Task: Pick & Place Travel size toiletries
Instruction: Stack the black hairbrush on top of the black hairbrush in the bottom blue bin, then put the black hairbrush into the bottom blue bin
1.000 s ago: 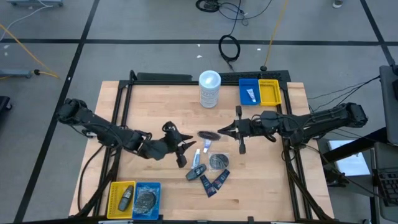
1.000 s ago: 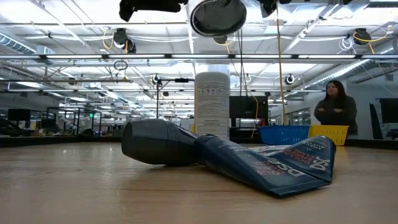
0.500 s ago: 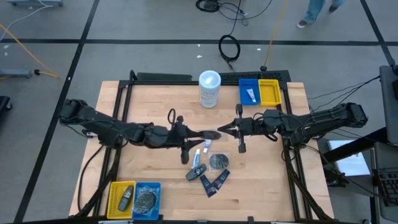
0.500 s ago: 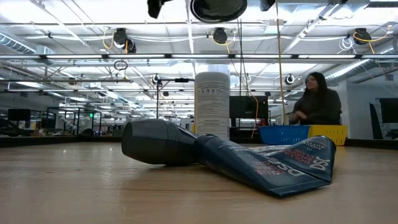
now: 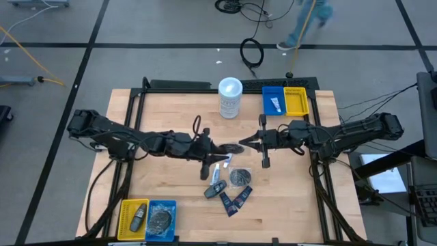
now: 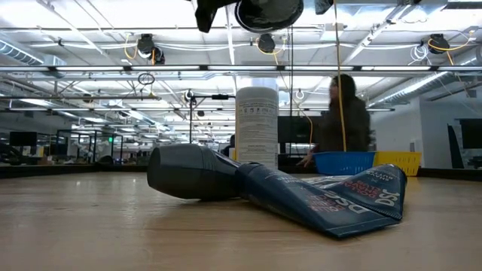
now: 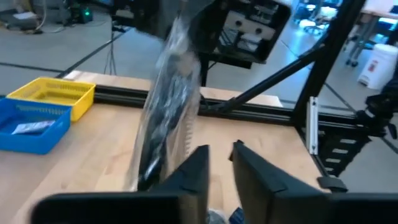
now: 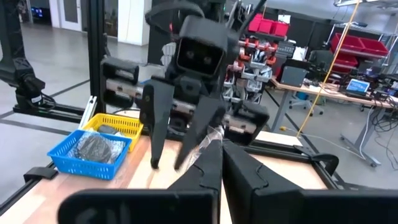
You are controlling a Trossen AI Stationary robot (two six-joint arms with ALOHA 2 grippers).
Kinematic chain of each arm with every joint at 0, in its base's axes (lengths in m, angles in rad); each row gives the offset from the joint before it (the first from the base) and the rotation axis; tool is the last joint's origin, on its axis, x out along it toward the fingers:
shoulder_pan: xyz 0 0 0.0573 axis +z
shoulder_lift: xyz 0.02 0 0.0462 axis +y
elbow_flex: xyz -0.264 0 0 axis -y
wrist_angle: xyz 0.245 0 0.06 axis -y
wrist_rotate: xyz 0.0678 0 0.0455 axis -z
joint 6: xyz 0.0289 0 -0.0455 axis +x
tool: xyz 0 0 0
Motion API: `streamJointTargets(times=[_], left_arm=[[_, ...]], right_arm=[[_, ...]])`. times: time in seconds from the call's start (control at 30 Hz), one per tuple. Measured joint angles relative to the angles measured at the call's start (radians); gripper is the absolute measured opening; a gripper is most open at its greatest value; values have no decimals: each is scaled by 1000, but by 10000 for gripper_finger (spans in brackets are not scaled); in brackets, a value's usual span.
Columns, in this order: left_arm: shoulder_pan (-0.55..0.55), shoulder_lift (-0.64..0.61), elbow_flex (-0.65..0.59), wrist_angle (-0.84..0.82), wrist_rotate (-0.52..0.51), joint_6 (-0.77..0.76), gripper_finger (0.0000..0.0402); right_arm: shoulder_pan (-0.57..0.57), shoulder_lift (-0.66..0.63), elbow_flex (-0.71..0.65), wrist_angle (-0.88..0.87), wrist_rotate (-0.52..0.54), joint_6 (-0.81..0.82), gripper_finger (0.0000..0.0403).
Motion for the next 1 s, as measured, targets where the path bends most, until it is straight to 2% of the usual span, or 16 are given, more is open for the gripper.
streamJointTargets(times=[0.1,0.63,1.0], left_arm=[[-4,0,0,1,1,26,10],[-47,0,0,-71,-1,14,0],[-105,-50,0,-205,-100,-5,0]], right_arm=[[0,0,0,-8,0,1,0],[0,0,0,-63,0,8,1],[0,0,0,-75,-1,12,35]])
